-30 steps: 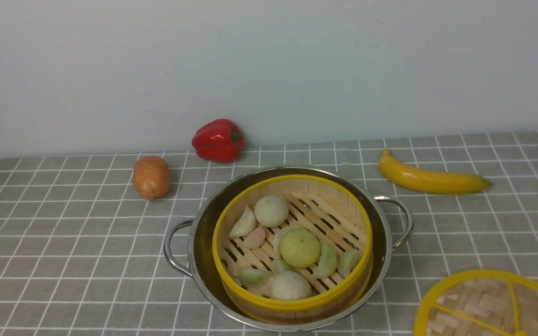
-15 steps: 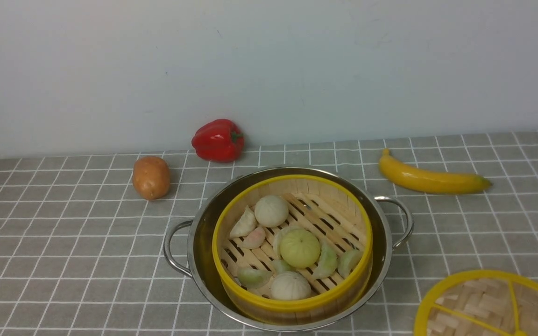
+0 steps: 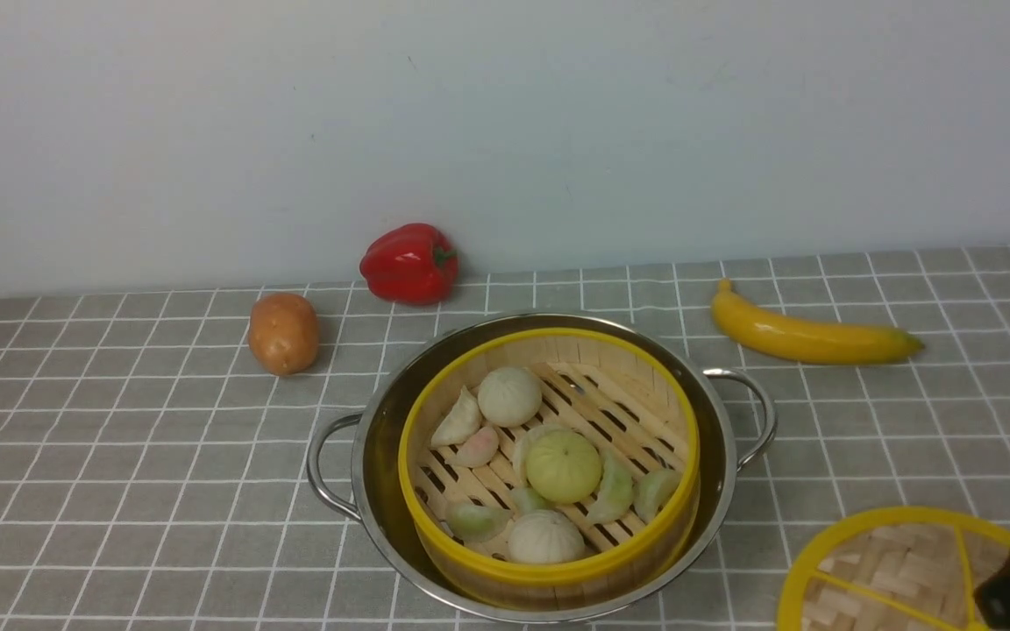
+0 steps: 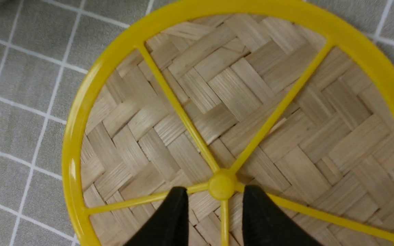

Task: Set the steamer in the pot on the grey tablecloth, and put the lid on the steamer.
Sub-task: 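Move the gripper down to the bamboo steamer lid and grasp its center knob, then place the bamboo steamer lid onto the steamer basket in the pot with the right gripper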

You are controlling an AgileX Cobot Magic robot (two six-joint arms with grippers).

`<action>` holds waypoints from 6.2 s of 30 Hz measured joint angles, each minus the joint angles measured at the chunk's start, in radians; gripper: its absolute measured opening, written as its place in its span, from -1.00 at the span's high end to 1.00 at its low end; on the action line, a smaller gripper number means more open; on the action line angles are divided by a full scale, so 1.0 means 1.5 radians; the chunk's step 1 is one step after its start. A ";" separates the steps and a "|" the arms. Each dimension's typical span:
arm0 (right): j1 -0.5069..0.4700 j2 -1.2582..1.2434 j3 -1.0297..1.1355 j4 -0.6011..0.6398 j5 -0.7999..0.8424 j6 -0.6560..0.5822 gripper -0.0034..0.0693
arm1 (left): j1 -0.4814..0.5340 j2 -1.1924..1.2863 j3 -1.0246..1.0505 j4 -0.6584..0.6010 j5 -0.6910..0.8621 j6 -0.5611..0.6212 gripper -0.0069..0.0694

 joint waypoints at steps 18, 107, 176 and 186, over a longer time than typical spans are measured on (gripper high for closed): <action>0.039 0.100 -0.001 0.013 -0.041 -0.019 0.24 | 0.000 0.000 0.000 0.000 0.000 0.000 0.18; 0.408 0.456 -0.845 -0.114 0.245 -0.308 0.51 | 0.000 -0.001 0.000 0.000 0.000 0.001 0.18; 0.455 0.513 -0.764 -0.213 0.179 -0.282 0.51 | 0.000 -0.001 0.000 0.000 0.000 0.001 0.18; 0.455 0.513 -0.764 -0.213 0.157 -0.318 0.51 | 0.000 -0.001 0.000 0.000 0.000 0.001 0.18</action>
